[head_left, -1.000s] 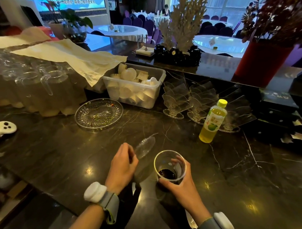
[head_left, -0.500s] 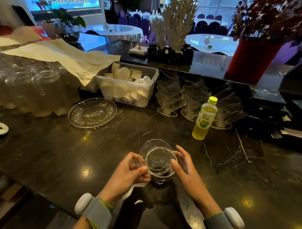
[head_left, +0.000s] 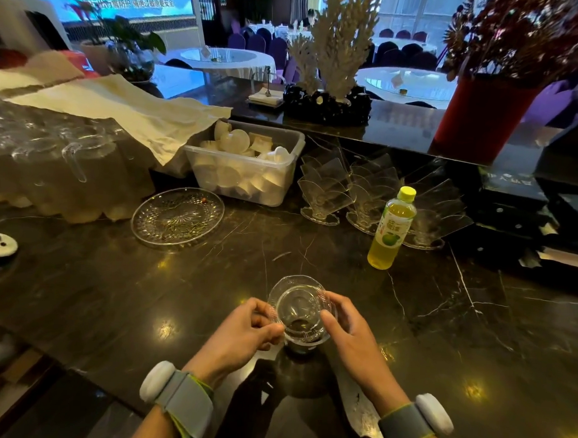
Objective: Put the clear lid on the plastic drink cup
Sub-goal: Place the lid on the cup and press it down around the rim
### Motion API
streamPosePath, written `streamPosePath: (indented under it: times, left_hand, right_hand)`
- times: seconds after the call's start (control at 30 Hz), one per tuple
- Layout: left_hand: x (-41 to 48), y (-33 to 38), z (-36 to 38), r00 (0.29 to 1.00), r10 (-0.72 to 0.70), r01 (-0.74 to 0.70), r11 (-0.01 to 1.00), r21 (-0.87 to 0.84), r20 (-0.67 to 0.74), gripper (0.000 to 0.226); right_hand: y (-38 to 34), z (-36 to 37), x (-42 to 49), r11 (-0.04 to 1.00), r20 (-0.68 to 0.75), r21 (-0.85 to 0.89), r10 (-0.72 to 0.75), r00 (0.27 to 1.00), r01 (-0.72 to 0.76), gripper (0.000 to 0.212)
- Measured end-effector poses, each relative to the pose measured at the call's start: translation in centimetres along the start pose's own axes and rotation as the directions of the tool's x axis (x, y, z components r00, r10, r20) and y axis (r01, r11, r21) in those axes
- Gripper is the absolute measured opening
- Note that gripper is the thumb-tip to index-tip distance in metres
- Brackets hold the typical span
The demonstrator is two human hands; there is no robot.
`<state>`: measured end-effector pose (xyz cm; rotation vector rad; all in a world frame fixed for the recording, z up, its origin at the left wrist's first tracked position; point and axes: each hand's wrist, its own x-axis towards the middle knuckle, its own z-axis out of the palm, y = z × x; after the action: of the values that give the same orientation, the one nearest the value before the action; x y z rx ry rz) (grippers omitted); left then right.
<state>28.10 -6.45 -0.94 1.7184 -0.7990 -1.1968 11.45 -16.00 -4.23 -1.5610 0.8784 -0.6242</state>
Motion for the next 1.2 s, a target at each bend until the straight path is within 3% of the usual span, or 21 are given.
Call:
streamPosePath:
  times: [0.37, 0.6, 0.9, 1.2]
  left_hand:
    - [0.8, 0.3, 0.9, 0.996, 0.076, -0.077, 0.997, -0.001, -0.051, 0.030]
    - [0.6, 0.7, 1.0, 0.994, 0.100, -0.098, 0.994, 0.045, -0.035, 0.044]
    - [0.8, 0.9, 1.3, 0.996, 0.082, -0.080, 0.995, 0.063, -0.036, 0.046]
    - [1.3, 0.3, 1.8, 0.986, 0.121, -0.105, 0.985, 0.137, -0.116, 0.043]
  right_hand:
    - [0.0, -0.2, -0.3, 0.993, -0.119, 0.116, -0.018, 0.993, 0.031, 0.021]
    - [0.1, -0.5, -0.8, 0.997, -0.170, 0.064, -0.040, 0.985, 0.052, 0.014]
    - [0.6, -0.5, -1.4, 0.998, -0.210, 0.055, 0.005, 0.978, 0.007, 0.009]
    - [0.4, -0.9, -1.3, 0.984, -0.186, 0.164, 0.099, 0.978, -0.068, 0.007]
